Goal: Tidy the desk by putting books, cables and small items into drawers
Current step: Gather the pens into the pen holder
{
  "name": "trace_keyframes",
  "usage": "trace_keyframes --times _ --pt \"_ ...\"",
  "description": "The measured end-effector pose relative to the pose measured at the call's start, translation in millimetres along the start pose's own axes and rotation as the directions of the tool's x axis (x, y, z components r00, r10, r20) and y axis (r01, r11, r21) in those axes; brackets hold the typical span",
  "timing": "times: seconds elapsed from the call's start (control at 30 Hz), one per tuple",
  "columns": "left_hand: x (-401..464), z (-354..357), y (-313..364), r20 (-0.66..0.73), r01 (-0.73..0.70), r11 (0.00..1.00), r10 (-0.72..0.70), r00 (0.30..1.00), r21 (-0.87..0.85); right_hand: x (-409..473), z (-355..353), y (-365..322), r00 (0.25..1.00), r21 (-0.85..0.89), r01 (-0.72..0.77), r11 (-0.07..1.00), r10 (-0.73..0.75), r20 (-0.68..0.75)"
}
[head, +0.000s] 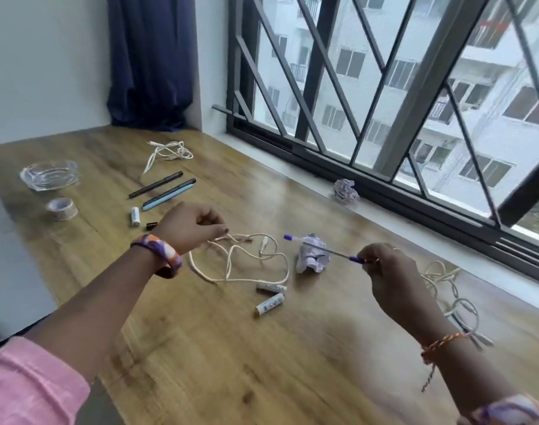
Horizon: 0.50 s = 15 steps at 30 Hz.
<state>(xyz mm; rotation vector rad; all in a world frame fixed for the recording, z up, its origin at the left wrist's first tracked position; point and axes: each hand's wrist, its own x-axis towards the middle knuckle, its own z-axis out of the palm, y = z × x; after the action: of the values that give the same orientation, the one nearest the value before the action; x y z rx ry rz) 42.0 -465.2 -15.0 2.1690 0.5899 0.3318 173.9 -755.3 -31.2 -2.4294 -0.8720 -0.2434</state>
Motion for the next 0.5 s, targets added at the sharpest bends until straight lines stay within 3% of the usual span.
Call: trace_keyframes --times 0.1,0.2,0.37,0.5 --pt "-9.4 -24.3 -10.4 -0.047 0.052 0.997 -0.054 0.997 -0.049 3.8 -0.3 -24.4 0.997 0.069 0.003 0.998 0.003 -0.077" --pt "-15.1 -50.4 -24.6 -0.106 0.094 0.995 -0.098 0.990 -0.043 8.6 7.7 -49.6 0.998 0.120 0.029 0.992 -0.023 -0.051" --pt "-0.7 -89.5 -48.2 -0.161 0.100 0.990 -0.083 0.983 0.100 24.0 23.3 -92.8 0.997 0.053 0.041 0.998 -0.044 0.059" --pt "40.7 -106.7 -66.0 -0.189 0.109 0.967 -0.066 0.980 0.230 46.0 41.6 -122.5 0.999 0.001 0.015 1.000 -0.015 0.043"
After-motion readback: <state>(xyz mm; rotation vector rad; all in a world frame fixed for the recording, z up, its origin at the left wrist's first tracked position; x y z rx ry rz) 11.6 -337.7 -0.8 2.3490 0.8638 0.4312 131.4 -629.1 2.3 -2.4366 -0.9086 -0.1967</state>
